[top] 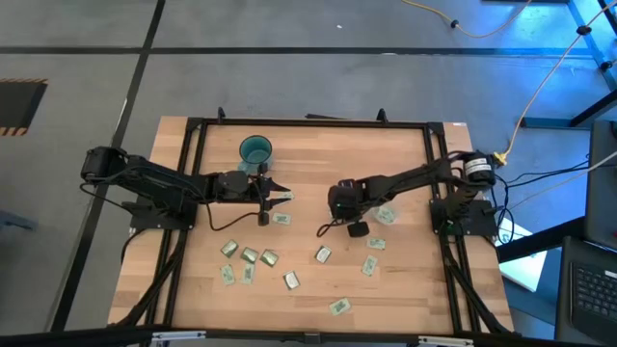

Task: Pick and place Stevia / Truvia into bins
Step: Put the stevia packet into the transparent bin

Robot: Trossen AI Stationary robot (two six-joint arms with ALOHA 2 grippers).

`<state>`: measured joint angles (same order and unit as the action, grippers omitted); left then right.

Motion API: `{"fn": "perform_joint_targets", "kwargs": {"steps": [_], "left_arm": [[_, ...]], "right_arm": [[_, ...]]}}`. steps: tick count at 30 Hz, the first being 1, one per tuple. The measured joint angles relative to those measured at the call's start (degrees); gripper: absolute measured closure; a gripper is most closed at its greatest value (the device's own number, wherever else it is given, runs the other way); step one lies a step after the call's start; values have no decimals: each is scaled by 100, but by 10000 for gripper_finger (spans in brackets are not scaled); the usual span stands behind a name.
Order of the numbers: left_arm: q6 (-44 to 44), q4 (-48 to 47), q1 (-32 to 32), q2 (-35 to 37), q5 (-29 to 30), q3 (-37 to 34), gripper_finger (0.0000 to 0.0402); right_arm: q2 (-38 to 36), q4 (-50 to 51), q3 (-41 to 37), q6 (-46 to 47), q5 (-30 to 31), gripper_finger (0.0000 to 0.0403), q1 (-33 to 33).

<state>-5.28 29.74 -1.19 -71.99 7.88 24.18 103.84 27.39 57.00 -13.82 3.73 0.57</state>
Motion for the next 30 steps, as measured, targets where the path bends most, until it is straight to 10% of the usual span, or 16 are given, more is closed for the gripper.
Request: {"fn": "perform_joint_targets", "kwargs": {"steps": [30], "left_arm": [[0, 0, 2, -2, 0, 0, 288]], "right_arm": [[-839, 468, 61, 172, 195, 401, 78]]}}
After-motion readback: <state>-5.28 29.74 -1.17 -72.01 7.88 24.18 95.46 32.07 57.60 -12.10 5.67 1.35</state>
